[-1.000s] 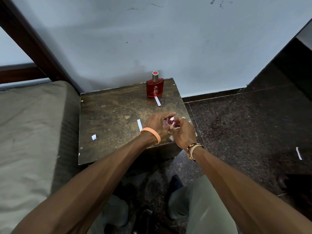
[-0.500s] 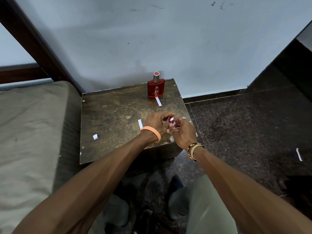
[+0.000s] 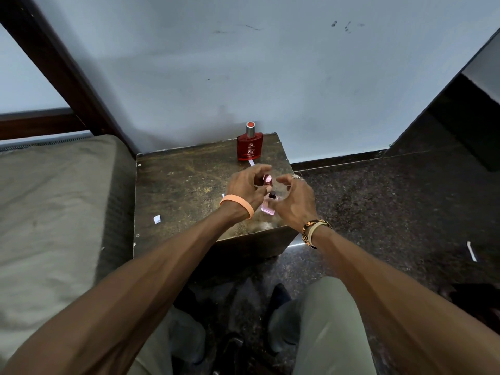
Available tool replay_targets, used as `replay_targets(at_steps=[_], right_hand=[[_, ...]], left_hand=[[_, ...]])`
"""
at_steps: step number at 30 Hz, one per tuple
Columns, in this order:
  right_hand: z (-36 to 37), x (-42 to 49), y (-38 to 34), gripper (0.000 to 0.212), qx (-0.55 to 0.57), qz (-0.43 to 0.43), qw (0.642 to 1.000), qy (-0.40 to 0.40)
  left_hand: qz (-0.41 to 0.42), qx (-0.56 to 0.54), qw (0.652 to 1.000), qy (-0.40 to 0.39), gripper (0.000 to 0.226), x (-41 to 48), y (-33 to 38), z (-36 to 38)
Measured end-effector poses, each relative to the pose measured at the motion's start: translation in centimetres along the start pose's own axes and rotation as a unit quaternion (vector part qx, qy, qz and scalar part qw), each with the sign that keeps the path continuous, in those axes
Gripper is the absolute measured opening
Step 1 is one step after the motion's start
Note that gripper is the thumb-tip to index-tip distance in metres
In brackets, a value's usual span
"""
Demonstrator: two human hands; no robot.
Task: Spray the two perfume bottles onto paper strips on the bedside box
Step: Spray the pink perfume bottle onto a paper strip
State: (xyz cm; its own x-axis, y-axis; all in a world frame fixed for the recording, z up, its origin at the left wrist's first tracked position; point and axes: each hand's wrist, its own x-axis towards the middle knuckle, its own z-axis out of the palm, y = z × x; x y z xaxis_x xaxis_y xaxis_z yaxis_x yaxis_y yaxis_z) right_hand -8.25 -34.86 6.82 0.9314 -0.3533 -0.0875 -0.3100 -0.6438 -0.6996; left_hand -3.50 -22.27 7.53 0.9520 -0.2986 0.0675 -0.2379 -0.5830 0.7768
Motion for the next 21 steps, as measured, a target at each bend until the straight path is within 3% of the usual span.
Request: replay_targets(at_steps=[6, 10, 21], right_hand=[[-1.7, -1.0, -4.0, 0.038, 0.03, -0.093, 0.995, 0.02], [-0.9, -1.3, -7.1, 0.024, 0.046, -0.135, 0.99, -0.008], [8.0, -0.6, -13.6, 0.034, 0.076, -0.148, 0.979, -0.116]], left_hand=[[-0.005, -0.036, 0.998, 0.042, 0.03, -0.6, 0.5, -3.8], [-0.017, -0.055, 0.997, 0.054, 0.028, -1.3, -0.2, -6.4], [-0.074, -0.037, 0.991, 0.102, 0.031, -2.5, -8.8, -13.4]])
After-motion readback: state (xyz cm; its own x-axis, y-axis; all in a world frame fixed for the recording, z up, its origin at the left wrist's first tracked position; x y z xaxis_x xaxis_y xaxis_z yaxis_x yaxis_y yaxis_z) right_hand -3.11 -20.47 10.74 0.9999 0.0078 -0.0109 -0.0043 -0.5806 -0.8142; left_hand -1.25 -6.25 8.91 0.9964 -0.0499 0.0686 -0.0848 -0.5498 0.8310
